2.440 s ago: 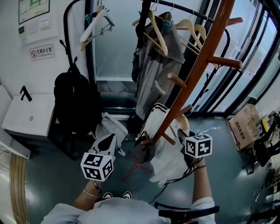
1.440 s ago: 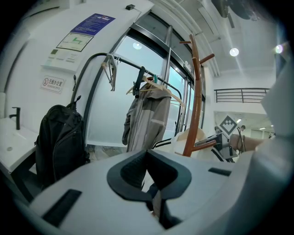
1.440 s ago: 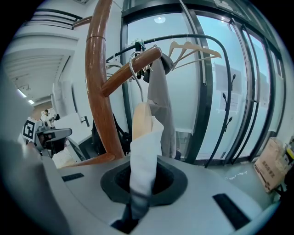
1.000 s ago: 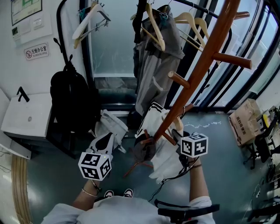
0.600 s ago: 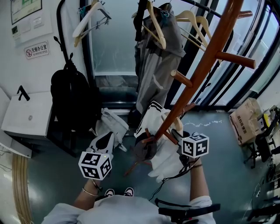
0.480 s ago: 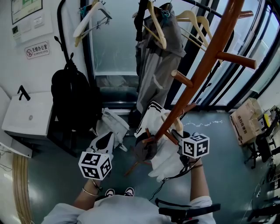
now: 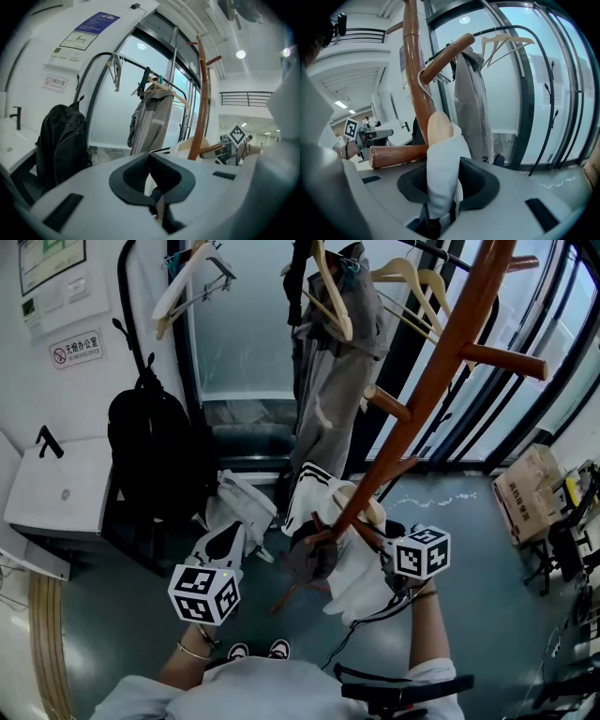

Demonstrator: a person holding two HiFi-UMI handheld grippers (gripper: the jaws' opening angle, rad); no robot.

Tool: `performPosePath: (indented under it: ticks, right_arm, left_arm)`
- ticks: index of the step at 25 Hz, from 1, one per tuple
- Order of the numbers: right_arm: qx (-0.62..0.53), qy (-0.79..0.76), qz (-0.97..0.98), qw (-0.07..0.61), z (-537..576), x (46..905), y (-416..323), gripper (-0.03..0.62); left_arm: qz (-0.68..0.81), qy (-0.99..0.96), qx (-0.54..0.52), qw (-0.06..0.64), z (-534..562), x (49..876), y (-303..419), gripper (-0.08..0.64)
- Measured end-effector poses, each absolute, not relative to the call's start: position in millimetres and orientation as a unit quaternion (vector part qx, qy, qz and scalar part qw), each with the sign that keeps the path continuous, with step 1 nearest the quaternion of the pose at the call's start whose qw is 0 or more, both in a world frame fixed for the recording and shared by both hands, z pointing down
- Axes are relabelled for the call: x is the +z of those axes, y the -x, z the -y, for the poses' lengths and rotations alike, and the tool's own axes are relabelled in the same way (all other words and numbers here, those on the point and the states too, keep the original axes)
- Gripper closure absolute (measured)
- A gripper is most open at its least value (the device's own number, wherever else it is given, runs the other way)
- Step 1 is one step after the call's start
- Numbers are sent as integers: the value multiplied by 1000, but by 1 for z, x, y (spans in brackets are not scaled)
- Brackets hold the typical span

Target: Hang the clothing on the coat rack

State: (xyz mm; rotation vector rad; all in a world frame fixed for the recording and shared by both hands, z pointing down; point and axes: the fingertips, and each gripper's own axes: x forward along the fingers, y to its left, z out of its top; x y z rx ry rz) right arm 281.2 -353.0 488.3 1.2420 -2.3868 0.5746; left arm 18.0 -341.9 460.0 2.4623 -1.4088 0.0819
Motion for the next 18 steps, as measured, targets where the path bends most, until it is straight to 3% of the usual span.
performPosePath:
  ticks: [8, 18]
  right_arm:
    - [203, -446, 852, 182, 346, 488, -287, 438]
    - [166, -474, 832, 237, 331, 492, -291, 428]
  left_arm:
    - [488, -859, 27, 151, 341, 460, -15, 552]
    - [471, -869, 21, 150, 336, 456, -19, 552]
